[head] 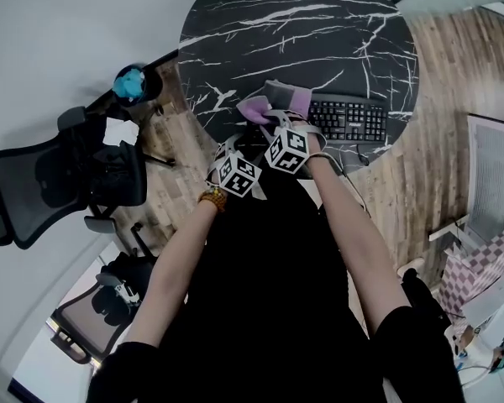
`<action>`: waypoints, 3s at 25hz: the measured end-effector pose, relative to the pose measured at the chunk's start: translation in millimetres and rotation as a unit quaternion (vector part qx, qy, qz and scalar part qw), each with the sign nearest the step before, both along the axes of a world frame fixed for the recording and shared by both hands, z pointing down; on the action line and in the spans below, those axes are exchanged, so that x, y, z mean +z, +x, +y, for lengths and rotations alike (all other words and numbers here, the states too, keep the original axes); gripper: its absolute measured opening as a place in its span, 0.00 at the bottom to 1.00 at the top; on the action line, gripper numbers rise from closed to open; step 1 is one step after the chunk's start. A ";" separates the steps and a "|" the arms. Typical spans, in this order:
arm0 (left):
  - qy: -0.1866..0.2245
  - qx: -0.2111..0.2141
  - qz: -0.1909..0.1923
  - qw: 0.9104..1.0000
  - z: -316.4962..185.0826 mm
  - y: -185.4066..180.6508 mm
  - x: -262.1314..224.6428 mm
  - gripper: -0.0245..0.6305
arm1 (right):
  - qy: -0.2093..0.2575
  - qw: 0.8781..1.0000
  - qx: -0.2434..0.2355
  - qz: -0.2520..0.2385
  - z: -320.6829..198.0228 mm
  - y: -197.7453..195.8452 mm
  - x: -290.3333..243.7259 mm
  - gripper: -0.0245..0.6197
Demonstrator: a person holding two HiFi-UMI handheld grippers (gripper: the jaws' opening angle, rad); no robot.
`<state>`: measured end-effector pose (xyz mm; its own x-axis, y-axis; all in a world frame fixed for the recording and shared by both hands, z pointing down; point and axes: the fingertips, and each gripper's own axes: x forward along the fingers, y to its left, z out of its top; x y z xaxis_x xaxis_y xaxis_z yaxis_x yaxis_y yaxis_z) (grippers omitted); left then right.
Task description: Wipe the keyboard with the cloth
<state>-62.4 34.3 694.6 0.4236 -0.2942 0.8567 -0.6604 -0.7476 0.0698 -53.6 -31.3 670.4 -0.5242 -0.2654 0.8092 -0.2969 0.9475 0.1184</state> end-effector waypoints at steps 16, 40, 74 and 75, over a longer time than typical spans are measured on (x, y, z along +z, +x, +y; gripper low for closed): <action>-0.005 0.008 0.000 1.000 -1.7 -3.9 2.4 0.43 | -0.074 0.835 0.354 -0.414 -83.4 158.2 -132.1 0.17; -0.022 -0.002 -0.025 0.999 -3.1 -5.5 -0.5 0.43 | -0.066 0.819 0.549 -0.154 8.2 380.8 -5.1 0.18; -0.022 -0.007 -0.028 0.999 -4.7 -5.0 -1.6 0.43 | -0.059 0.876 0.463 -0.124 15.4 304.7 5.8 0.17; -0.022 -0.006 -0.028 0.999 -4.7 -5.2 -0.9 0.43 | -0.060 0.884 0.447 -0.121 16.1 298.6 5.6 0.17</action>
